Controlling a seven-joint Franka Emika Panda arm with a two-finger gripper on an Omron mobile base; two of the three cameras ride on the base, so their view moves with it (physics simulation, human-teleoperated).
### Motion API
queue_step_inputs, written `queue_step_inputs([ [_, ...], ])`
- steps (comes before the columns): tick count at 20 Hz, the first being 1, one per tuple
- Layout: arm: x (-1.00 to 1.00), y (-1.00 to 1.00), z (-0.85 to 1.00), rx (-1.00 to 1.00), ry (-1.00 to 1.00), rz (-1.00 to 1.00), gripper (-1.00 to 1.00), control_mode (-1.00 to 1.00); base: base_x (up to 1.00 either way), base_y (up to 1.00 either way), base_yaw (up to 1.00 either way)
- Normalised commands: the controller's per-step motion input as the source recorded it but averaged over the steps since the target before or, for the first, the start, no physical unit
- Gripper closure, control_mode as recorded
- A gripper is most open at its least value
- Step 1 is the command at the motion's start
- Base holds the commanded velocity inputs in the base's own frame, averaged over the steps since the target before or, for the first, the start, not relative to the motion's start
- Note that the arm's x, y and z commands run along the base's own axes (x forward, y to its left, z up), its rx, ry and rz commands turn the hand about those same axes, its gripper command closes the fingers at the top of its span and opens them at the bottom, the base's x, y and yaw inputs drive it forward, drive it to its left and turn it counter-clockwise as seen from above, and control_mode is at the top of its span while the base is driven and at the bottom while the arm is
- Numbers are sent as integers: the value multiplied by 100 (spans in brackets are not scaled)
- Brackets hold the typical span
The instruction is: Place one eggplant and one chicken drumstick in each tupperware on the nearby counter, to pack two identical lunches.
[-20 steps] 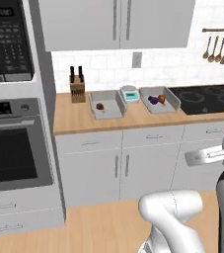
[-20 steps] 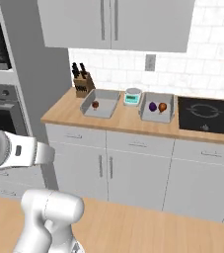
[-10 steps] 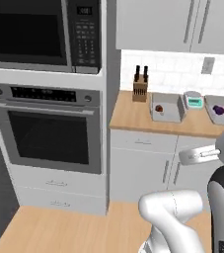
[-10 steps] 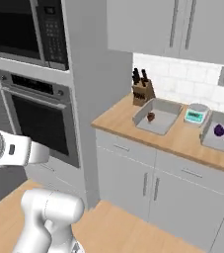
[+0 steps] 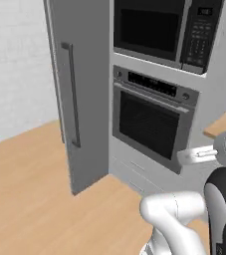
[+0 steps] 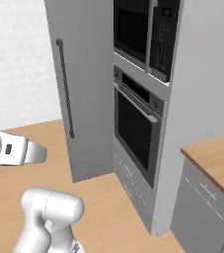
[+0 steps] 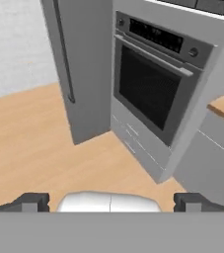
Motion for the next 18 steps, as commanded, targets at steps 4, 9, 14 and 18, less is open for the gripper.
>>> queue_step_inputs([
  [4, 0, 0, 0, 0, 0, 0, -100, 100, 0, 0, 100],
  [9, 0, 0, 0, 0, 0, 0, -100, 100, 39, 0, 94],
  [14, 0, 0, 0, 0, 0, 0, -100, 100, 98, 9, 39],
  [18, 0, 0, 0, 0, 0, 0, -100, 100, 100, 7, 15],
])
